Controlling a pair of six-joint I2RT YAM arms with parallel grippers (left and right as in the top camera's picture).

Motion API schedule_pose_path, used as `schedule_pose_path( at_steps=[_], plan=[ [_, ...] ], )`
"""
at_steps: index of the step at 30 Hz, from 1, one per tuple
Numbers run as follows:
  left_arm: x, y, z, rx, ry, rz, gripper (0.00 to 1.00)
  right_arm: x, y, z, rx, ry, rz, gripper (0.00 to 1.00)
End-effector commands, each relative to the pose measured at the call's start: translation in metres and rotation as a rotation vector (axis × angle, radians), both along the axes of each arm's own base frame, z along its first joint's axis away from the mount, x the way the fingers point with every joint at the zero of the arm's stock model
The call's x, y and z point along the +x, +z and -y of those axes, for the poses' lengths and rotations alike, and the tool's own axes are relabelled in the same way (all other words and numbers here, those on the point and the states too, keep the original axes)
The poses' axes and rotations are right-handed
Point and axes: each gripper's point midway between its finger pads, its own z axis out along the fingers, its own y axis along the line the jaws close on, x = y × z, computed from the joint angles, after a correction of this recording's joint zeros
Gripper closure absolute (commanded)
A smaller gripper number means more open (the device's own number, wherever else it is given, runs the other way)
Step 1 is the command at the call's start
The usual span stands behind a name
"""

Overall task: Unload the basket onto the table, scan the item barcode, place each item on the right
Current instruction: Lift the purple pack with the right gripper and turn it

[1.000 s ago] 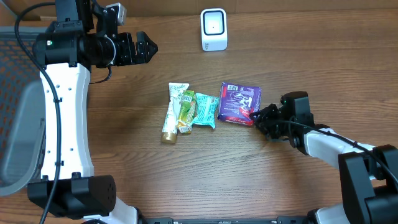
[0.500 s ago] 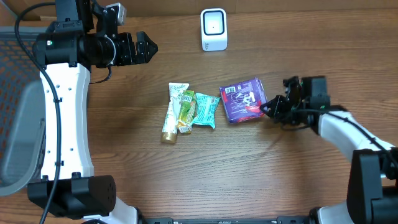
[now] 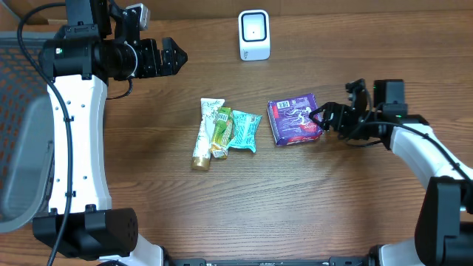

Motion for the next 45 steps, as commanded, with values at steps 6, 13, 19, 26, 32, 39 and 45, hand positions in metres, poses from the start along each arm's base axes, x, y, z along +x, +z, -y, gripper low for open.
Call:
schedule_pose_path(
  at_steps=[6, 13, 19, 26, 32, 39, 45],
  plan=[
    [0.001, -0.001, 0.002, 0.002, 0.001, -0.003, 0.0, -0.012, -0.026, -0.01, 0.174, -0.034, -0.227, 0.11],
    [0.001, -0.001, 0.002, 0.002, 0.001, -0.003, 0.0, -0.019, -0.045, -0.011, 0.179, -0.046, -0.29, 0.1],
    [0.001, -0.001, 0.002, 0.002, 0.001, -0.003, 0.0, -0.007, -0.052, -0.018, 0.194, -0.071, -0.28, 0.1],
    [0.001, -0.001, 0.002, 0.002, 0.001, -0.003, 0.0, -0.002, -0.069, -0.027, 0.102, -0.077, -0.258, 0.25],
    [0.001, -0.001, 0.002, 0.002, 0.001, -0.003, 0.0, -0.003, -0.069, -0.03, 0.105, -0.068, -0.259, 0.35],
    [0.001, -0.001, 0.002, 0.002, 0.002, -0.003, 0.0, -0.006, -0.056, -0.041, 0.196, -0.018, -0.26, 0.84],
    [0.001, -0.001, 0.002, 0.002, 0.001, -0.003, 0.0, 0.004, -0.02, -0.045, 0.264, 0.039, -0.197, 0.96]
  ],
)
